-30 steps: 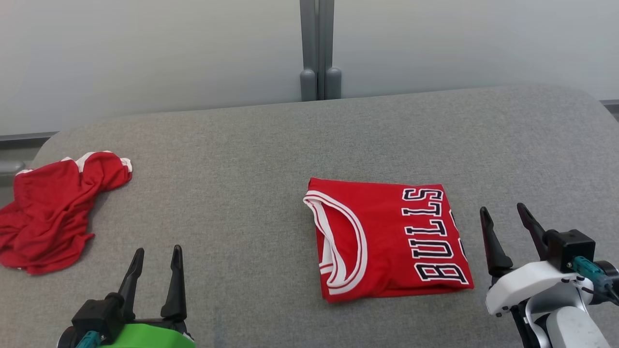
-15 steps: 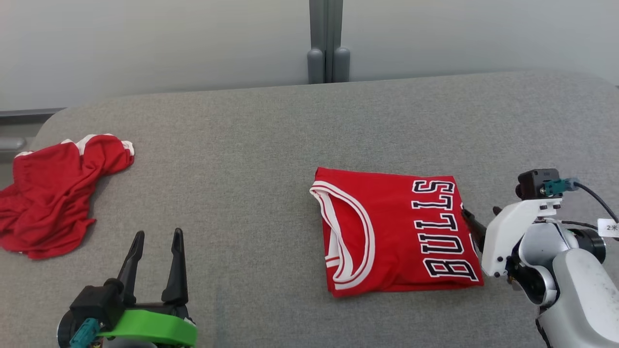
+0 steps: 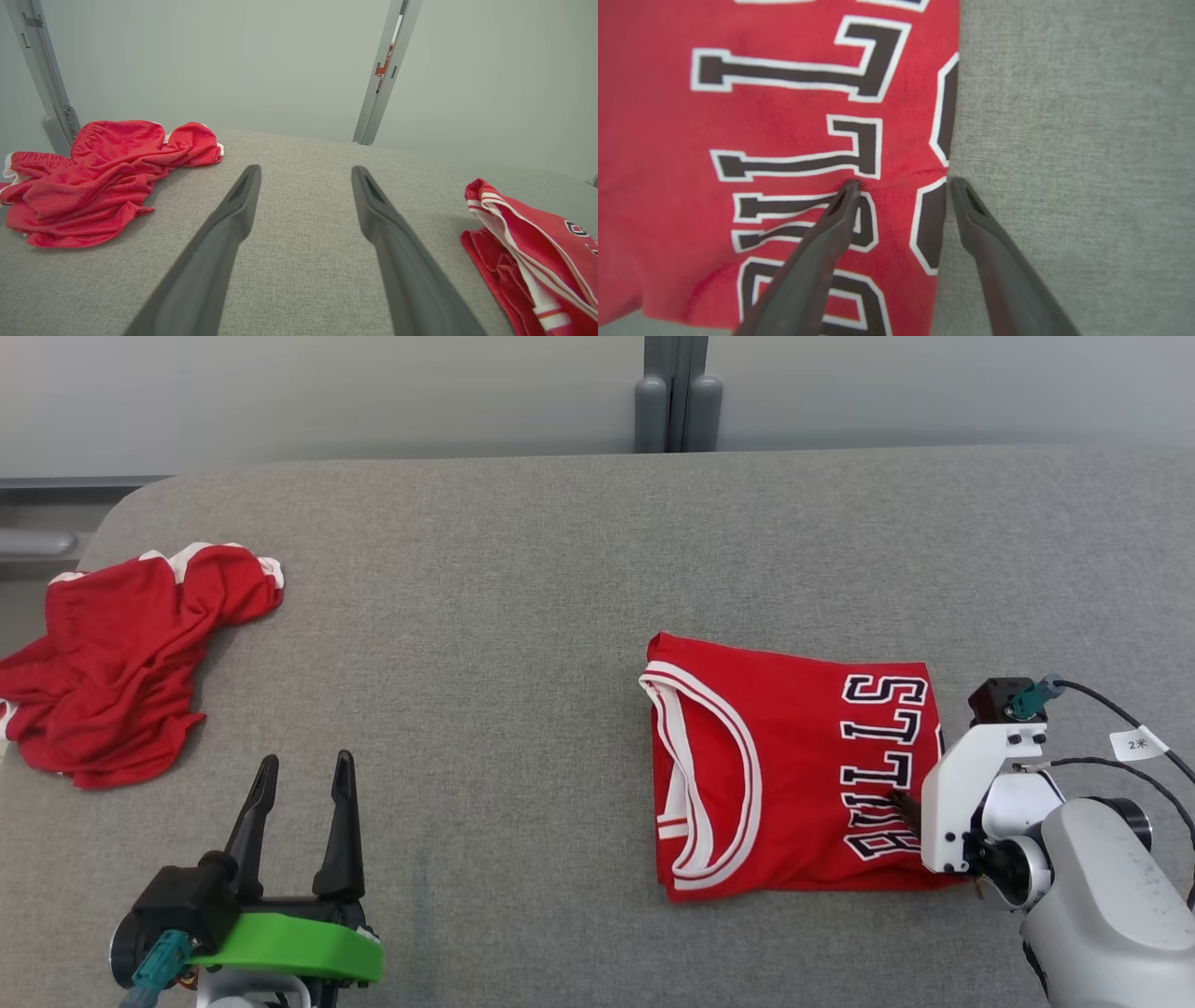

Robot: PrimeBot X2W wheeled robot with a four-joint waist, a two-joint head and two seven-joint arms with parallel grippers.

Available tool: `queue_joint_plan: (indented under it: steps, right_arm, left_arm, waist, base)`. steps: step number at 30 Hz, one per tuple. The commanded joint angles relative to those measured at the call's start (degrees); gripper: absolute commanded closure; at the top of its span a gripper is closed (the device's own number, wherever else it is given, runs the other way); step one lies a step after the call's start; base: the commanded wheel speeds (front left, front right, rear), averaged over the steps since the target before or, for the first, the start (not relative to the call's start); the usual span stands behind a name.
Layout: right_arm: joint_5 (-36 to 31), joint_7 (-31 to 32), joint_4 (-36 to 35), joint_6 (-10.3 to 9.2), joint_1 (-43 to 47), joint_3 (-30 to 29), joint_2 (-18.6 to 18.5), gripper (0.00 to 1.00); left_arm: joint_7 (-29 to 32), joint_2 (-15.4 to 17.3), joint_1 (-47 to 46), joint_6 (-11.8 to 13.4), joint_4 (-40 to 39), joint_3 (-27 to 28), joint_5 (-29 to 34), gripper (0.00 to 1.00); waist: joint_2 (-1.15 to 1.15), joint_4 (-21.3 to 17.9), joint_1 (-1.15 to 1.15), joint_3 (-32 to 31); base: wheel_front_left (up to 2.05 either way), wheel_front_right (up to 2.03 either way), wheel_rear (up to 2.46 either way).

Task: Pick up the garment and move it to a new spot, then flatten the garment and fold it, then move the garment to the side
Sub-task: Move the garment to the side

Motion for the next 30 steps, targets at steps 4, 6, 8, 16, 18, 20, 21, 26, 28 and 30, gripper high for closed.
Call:
queue_joint_plan:
  steps: [4, 6, 8, 16, 18, 20, 21, 26, 28, 30]
  right_arm:
    - [0.2, -0.6, 3.3, -0.05, -2.2, 3.6, -1.3, 1.00]
    - [-0.2, -1.1, 3.4, -0.08, -3.8, 5.6, -2.9, 1.00]
    - [-0.3, -2.0, 3.1, -0.11, -6.0, 7.8, -5.0, 1.00]
    - [0.3, -3.6, 1.4, -0.06, -15.5, 16.2, -14.1, 1.00]
    - [0.7, -4.2, 1.3, -0.06, -17.8, 17.2, -16.0, 1.00]
    - [0.9, -5.0, 1.9, -0.06, -19.9, 17.4, -17.7, 1.00]
    - [1.1, -5.4, 2.4, -0.06, -20.7, 17.5, -18.5, 1.00]
    - [0.1, -8.5, 4.5, -0.06, -24.7, 16.7, -21.7, 1.00]
    - [-0.7, -10.1, 5.6, -0.06, -25.7, 15.8, -22.4, 1.00]
    - [-1.3, -11.6, 6.9, -0.06, -26.4, 14.9, -23.0, 1.00]
  left_arm:
    - [0.0, 0.2, -1.3, -0.1, -0.2, 0.2, 0.4, 0.00]
    - [0.0, 0.2, -1.1, -0.1, -0.3, 0.5, 0.4, 0.00]
    - [0.0, 0.3, -1.2, -0.1, -0.6, 0.7, 0.5, 0.00]
    - [0.0, 0.4, -1.8, -0.1, -2.6, 1.6, 1.1, 0.00]
    - [0.0, 0.7, -2.1, -0.1, -3.2, 1.6, 1.4, 0.00]
    - [0.0, 1.1, -2.5, -0.1, -4.0, 1.6, 1.7, 0.00]
    - [0.0, 1.1, -2.8, -0.1, -4.4, 1.4, 1.9, 0.00]
    - [0.0, 1.9, -4.1, -0.1, -6.6, 1.4, 2.5, 0.00]
    - [0.0, 2.6, -4.4, -0.1, -7.5, 1.9, 2.6, 0.00]
    - [0.0, 3.2, -4.8, -0.1, -8.3, 1.9, 2.7, 0.00]
  waist:
    - [0.00, 0.3, 0.00, 1.1]
    - [0.00, -0.1, 0.00, 1.5]
    - [0.00, -0.9, 0.00, 2.0]
    - [0.00, -6.7, 0.00, 4.6]
    - [0.00, -8.9, 0.00, 5.8]
    - [0.00, -10.9, 0.00, 7.0]
    - [0.00, -11.9, 0.00, 7.6]
    - [0.00, -15.5, 0.00, 10.6]
    - [0.00, -17.0, 0.00, 12.1]
    - [0.00, -17.8, 0.00, 13.6]
  base:
    - [0.00, 0.00, 0.00]
    - [0.00, 0.00, 0.00]
    - [0.00, 0.00, 0.00]
    - [0.00, 0.00, 0.00]
    - [0.00, 0.00, 0.00]
    - [0.00, 0.00, 0.00]
    - [0.00, 0.00, 0.00]
    - [0.00, 0.00, 0.00]
    - [0.00, 0.00, 0.00]
    - [0.00, 0.00, 0.00]
